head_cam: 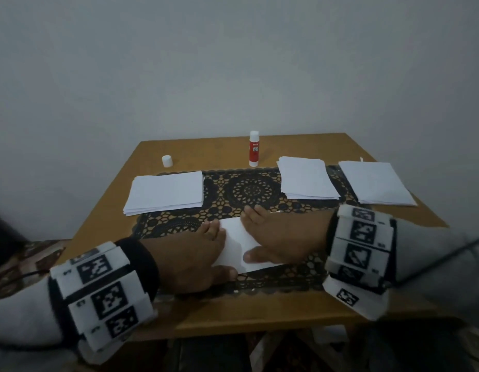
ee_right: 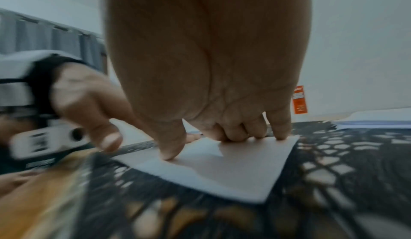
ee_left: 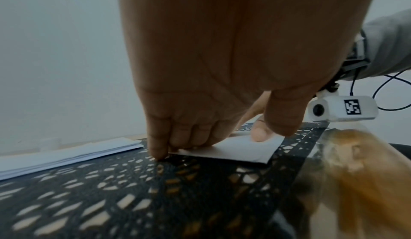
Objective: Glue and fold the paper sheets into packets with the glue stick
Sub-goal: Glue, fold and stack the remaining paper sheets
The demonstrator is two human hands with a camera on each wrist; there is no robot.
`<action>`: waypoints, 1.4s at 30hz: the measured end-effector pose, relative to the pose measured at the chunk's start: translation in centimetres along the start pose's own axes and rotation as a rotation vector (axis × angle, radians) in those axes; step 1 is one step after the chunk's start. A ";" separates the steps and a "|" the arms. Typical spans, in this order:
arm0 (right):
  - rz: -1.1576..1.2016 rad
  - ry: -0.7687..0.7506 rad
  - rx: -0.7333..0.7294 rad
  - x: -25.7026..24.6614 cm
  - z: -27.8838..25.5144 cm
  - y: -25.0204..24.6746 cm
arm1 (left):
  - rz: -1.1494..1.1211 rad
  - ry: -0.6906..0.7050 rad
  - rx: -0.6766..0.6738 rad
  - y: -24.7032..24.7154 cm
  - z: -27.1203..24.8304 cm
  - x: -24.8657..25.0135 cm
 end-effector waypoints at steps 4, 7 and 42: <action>-0.035 0.018 -0.013 0.3 0.0 0.3 | -0.017 0.024 0.072 0.0 -0.3 -0.7; -0.024 0.036 0.013 0.9 -1.5 0.5 | -0.036 0.043 0.168 -0.2 -0.2 -1.2; 1.082 0.213 0.391 6.2 0.9 -1.8 | -1.039 -0.213 0.702 -3.5 1.9 -8.1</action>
Point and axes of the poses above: each hand's wrist, its own z-axis towards the middle knuckle, its own y-axis out of the palm, x = y × z, the point moved 1 cm from there along z, towards the middle knuckle, and after that the axes turned 13 degrees about x, right-handed, at the moved point
